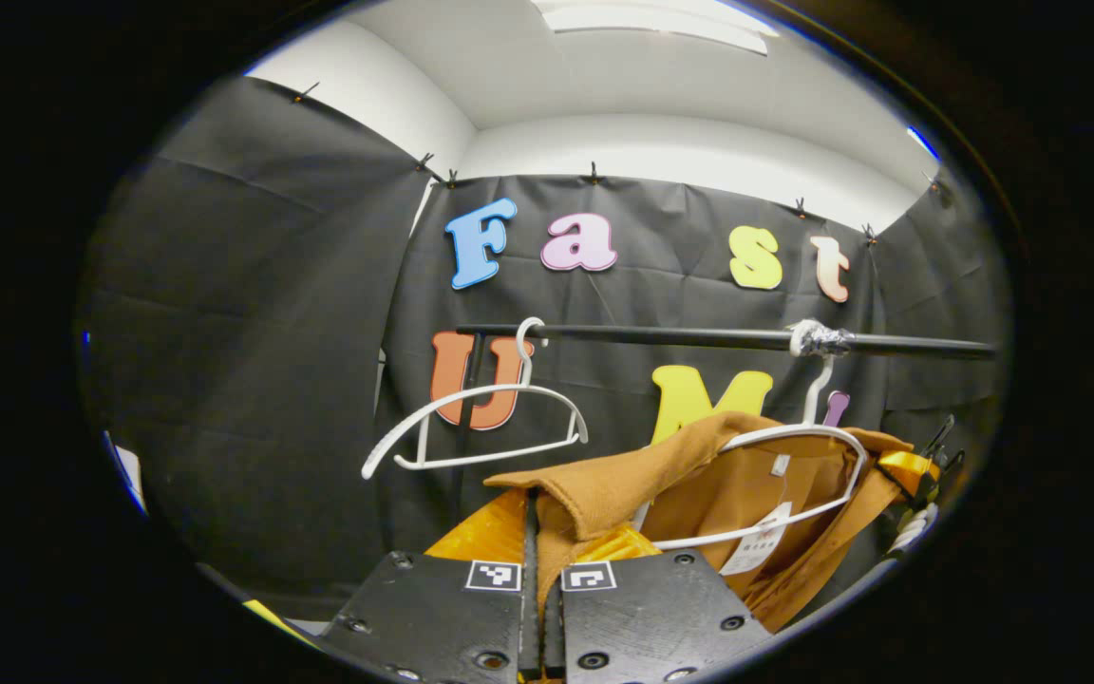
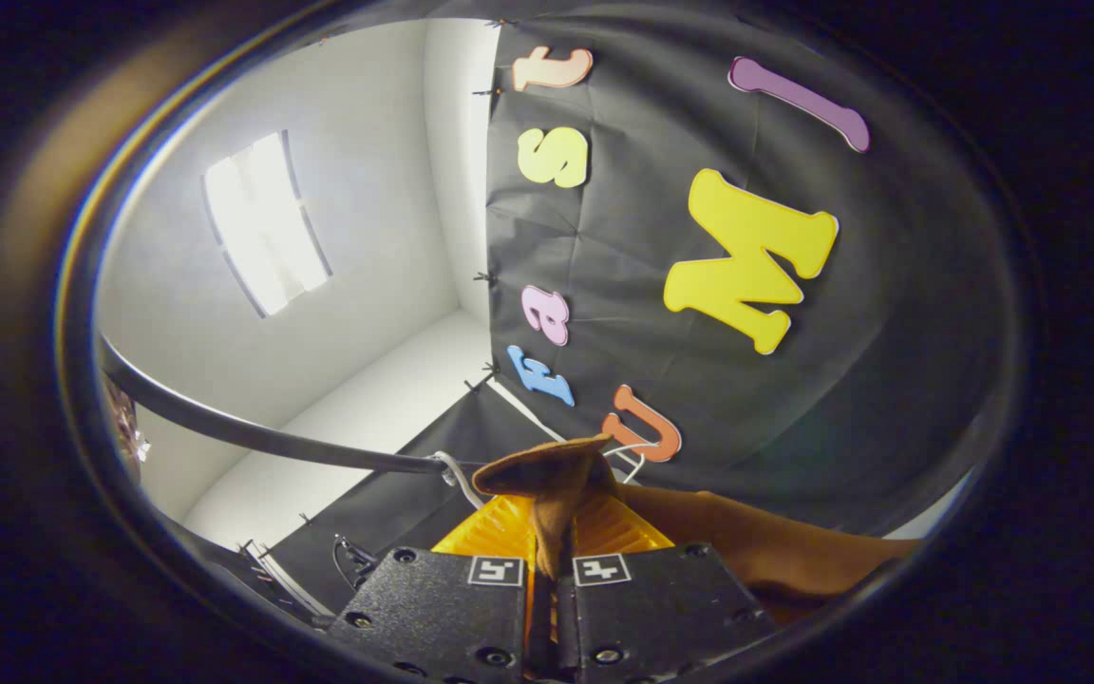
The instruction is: Grasp the clothes on the hanger with both hands and then place them into the laundry hamper below.
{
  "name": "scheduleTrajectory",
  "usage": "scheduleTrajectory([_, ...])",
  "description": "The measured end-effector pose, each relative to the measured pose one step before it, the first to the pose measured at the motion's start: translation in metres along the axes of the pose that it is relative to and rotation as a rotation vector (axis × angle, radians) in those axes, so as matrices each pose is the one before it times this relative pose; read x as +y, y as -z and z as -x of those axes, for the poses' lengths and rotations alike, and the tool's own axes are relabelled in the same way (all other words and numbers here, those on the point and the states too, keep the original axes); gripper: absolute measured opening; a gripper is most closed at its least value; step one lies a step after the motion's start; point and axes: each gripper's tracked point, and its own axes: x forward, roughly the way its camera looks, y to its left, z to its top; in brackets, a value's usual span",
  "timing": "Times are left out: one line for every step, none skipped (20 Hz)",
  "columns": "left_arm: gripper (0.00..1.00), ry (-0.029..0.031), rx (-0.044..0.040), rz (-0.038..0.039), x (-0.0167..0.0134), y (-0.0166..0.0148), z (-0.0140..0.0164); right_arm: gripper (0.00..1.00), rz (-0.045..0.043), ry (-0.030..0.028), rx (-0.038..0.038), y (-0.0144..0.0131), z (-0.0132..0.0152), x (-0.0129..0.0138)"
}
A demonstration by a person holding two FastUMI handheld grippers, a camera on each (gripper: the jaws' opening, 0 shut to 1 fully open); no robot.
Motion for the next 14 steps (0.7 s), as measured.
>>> scheduleTrajectory([0.07,-0.00010,0.00561,0.00294,0.00038,0.00116,-0.00162,0.06,-0.00400,-0.00822,-0.00431,-0.00191,-0.00040,0.00198])
scheduleTrajectory([0.07,0.00248,0.00196,0.00342,-0.00031,-0.00082,-0.00145,0.06,-0.00374,-0.00401,-0.00444,-0.00272,-0.00109,0.00246])
scheduleTrajectory([0.07,0.00133,-0.00676,0.00462,-0.00057,-0.00286,-0.00121,0.06,0.00749,0.00046,-0.00004,-0.00251,-0.00112,0.00008])
scheduleTrajectory([0.07,0.00040,-0.00204,0.00374,-0.00030,-0.00333,-0.00047,0.06,0.01284,0.00122,-0.00297,-0.00283,0.00020,0.00091])
scheduleTrajectory([0.06,-0.00061,-0.00765,0.00381,0.00021,-0.00367,-0.00124,0.06,0.00858,-0.00036,-0.00312,-0.00344,-0.00066,0.00095])
scheduleTrajectory([0.07,0.00059,-0.00641,0.00357,-0.00003,-0.00417,-0.00182,0.06,0.00489,-0.00093,-0.01086,-0.00528,-0.00011,0.00140])
scheduleTrajectory([0.07,0.00376,0.00041,0.00042,0.00107,-0.00184,-0.00328,0.06,0.00522,0.00075,-0.00528,-0.00389,-0.00024,-0.00037])
scheduleTrajectory([0.01,0.00310,0.00640,-0.00652,0.00114,0.00047,-0.00378,0.06,0.02109,0.00849,-0.00007,-0.00221,-0.00096,-0.00185])
scheduleTrajectory([0.01,0.00535,0.01010,-0.00665,0.00022,0.00140,-0.00340,0.06,0.03251,0.01616,0.00606,-0.00182,-0.00014,-0.00462])
scheduleTrajectory([0.01,0.00441,0.00785,-0.00596,0.00143,0.00091,-0.00150,0.06,0.02565,0.01380,0.00420,-0.00039,0.00086,-0.00187])
scheduleTrajectory([0.01,0.00831,0.00627,-0.00164,-0.00019,0.00138,-0.00083,0.06,0.02747,0.01388,0.00122,-0.00260,0.00121,-0.00177])
scheduleTrajectory([0.01,0.00803,0.00421,-0.00201,-0.00015,0.00191,-0.00041,0.06,0.02134,0.01047,-0.00442,-0.00367,0.00157,-0.00061])
scheduleTrajectory([0.01,0.00468,0.00842,0.00101,0.00002,0.00221,-0.00114,0.06,0.01197,0.00718,-0.00179,-0.00237,0.00044,-0.00105])
scheduleTrajectory([0.01,0.00197,0.00902,0.00039,0.00092,0.00340,-0.00124,0.06,0.01312,0.01289,-0.00530,-0.00029,-0.00062,-0.00152])
